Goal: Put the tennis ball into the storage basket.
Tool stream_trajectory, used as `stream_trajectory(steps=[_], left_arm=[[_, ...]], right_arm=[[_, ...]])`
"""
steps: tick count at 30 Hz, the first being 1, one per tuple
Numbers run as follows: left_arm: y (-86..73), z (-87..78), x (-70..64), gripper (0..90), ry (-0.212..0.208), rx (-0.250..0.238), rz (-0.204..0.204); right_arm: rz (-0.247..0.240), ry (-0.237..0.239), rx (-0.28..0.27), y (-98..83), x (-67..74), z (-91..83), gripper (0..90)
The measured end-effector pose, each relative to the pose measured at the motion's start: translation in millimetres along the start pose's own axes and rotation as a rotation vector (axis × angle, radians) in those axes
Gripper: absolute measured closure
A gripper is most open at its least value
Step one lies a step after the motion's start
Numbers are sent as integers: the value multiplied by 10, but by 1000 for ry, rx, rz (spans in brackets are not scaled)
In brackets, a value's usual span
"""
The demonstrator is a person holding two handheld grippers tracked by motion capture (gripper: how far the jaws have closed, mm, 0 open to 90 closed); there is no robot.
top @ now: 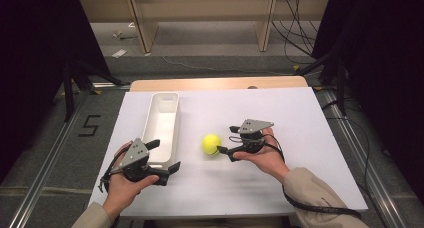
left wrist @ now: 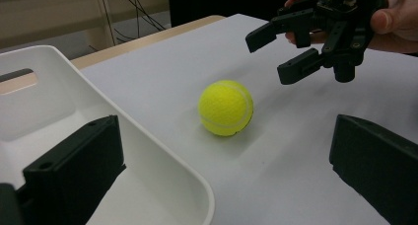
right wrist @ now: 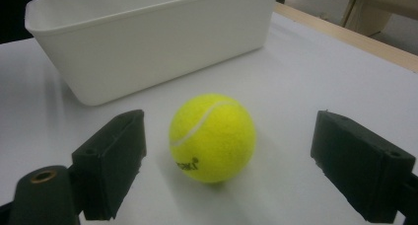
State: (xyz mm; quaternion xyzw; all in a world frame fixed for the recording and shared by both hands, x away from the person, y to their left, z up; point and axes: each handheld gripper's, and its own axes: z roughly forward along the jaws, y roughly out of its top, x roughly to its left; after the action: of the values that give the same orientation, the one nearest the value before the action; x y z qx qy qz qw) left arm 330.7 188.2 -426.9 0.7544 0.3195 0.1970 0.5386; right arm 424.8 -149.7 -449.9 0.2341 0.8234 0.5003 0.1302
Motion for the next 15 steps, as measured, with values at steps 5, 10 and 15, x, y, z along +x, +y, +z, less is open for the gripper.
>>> stream_trajectory(steps=[5, 10, 15], left_arm=[[0, -1, -1, 0, 0, 0, 0], [0, -1, -2, 0, 0, 0, -3], [-1, -1, -1, 0, 0, 0, -3]], right_arm=[[-1, 1, 1, 3, -6, 26, 143], [-3, 4, 5, 6, -5, 54, 143], [-1, 4, 10, 7, -3, 87, 142]])
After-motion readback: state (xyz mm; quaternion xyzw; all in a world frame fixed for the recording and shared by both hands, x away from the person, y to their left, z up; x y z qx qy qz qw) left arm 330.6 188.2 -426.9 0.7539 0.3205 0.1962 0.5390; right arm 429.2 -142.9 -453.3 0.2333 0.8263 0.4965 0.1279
